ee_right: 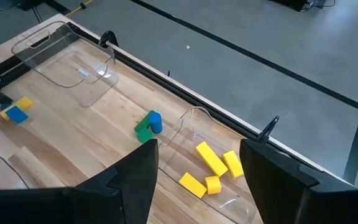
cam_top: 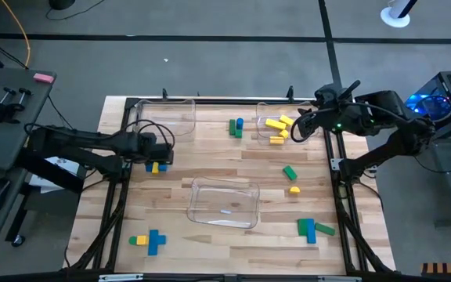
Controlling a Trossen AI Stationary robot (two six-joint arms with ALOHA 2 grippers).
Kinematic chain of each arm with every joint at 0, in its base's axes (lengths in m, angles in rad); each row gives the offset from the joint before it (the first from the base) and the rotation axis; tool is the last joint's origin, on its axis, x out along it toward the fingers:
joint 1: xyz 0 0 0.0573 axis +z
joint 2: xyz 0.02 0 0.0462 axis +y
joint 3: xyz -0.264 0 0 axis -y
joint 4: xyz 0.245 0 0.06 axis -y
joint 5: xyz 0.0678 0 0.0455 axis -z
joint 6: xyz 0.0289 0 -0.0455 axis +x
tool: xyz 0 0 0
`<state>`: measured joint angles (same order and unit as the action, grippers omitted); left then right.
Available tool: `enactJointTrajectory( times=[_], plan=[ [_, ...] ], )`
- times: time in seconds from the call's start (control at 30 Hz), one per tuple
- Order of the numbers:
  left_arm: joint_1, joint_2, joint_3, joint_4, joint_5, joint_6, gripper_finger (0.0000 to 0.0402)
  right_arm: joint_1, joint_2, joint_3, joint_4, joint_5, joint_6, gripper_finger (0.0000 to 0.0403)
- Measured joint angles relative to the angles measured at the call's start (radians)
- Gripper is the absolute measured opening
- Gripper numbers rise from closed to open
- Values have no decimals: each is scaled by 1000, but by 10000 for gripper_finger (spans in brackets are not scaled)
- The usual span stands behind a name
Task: Sort blocks
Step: Put the yellow block into the right transparent bin
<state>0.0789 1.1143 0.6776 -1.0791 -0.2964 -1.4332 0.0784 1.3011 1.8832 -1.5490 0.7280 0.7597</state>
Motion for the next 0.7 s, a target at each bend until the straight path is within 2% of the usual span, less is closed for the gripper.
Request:
enactJointTrajectory(
  times=[0.2, 0.33, 0.53, 0.7],
  plan=[
    [116, 9, -43, 101, 9, 139, 259, 0, 36, 0, -2, -4, -12, 224],
    [189, 9, -61, 104, 74, 212, 259, 0, 56, 0, -7, -5, -60, 224],
    [253, 18, -62, 113, 85, 290, 259, 0, 63, 0, -22, 0, -64, 224],
    [286, 83, -62, 132, 115, 347, 250, 0, 62, 0, -22, 5, -65, 224]
  ],
)
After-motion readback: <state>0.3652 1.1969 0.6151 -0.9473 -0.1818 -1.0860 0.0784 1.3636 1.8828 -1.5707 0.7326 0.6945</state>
